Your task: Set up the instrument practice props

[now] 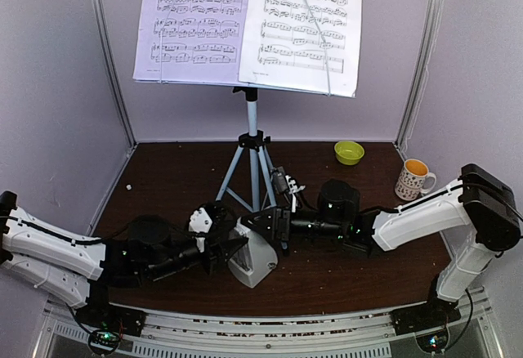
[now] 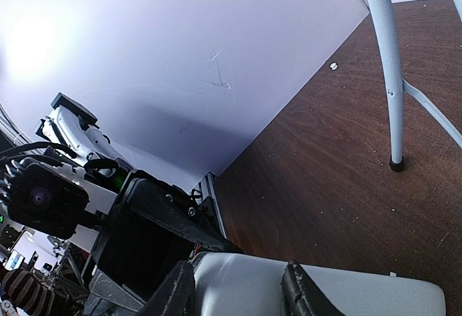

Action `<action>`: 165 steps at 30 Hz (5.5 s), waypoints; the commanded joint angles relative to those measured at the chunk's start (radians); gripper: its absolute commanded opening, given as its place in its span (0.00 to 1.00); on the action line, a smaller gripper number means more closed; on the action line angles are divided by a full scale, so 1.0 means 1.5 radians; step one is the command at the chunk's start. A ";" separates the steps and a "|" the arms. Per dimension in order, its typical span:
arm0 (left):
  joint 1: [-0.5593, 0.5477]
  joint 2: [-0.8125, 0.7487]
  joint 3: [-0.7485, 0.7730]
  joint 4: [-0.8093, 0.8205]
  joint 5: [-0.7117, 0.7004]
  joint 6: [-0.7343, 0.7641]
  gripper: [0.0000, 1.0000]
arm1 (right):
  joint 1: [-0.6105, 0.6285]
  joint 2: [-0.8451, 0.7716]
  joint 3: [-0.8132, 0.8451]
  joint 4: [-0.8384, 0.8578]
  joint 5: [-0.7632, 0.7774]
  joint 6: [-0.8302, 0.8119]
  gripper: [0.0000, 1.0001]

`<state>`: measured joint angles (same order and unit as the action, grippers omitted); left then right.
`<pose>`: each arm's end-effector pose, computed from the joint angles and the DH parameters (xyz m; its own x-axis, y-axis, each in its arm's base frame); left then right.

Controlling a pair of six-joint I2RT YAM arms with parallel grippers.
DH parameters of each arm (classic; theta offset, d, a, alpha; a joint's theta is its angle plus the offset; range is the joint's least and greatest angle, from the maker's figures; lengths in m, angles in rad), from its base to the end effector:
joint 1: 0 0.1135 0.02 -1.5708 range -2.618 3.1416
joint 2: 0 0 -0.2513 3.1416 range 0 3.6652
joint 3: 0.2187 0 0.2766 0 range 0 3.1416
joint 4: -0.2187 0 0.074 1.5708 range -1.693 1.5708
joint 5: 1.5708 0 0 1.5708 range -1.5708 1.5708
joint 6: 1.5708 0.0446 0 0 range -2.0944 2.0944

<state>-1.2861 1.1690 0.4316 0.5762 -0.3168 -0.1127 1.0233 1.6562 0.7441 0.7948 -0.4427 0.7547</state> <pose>0.0911 -0.2618 0.1890 -0.1376 0.0899 -0.9864 0.8153 0.5757 -0.0613 0.1751 0.3239 0.1737 -0.7246 0.0006 -0.6891 -0.6816 0.1465 0.7169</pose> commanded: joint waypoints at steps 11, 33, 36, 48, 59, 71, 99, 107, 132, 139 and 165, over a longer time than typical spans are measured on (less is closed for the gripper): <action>-0.011 0.041 0.083 -0.063 -0.002 0.099 0.43 | -0.038 0.031 -0.061 -0.269 0.050 -0.051 0.45; -0.066 0.067 0.150 -0.130 -0.186 -0.041 0.61 | -0.026 0.025 -0.049 -0.289 0.061 -0.065 0.44; -0.066 0.051 0.135 -0.128 -0.202 -0.054 0.62 | -0.027 0.026 -0.048 -0.288 0.060 -0.064 0.45; -0.059 0.057 0.110 -0.102 -0.162 -0.063 0.58 | -0.027 0.027 -0.047 -0.290 0.062 -0.065 0.45; -0.049 0.082 0.137 -0.134 -0.164 -0.065 0.53 | -0.026 0.029 -0.055 -0.293 0.072 -0.065 0.44; -0.050 0.049 0.110 -0.101 -0.146 -0.029 0.32 | -0.027 0.037 -0.058 -0.297 0.078 -0.066 0.44; -0.066 -0.058 -0.048 0.051 -0.184 -0.001 0.18 | -0.042 0.064 -0.075 -0.294 0.067 -0.066 0.43; 0.043 -0.216 -0.002 -0.291 -0.258 -0.177 0.19 | -0.038 0.031 -0.067 -0.288 0.039 -0.076 0.49; 0.556 0.100 0.212 -0.581 0.039 -0.257 0.29 | -0.029 -0.028 -0.003 -0.296 -0.003 -0.090 0.81; 0.568 0.225 0.286 -0.578 0.039 -0.238 0.30 | -0.029 -0.056 0.018 -0.313 -0.003 -0.096 0.84; 0.530 -0.022 0.124 -0.452 0.148 -0.204 0.64 | -0.028 -0.204 0.074 -0.406 -0.012 -0.101 0.96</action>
<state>-0.4503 1.1931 0.6888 -0.2165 -0.1741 -0.4389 0.9768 1.4040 0.8337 0.2340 -0.4690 0.6228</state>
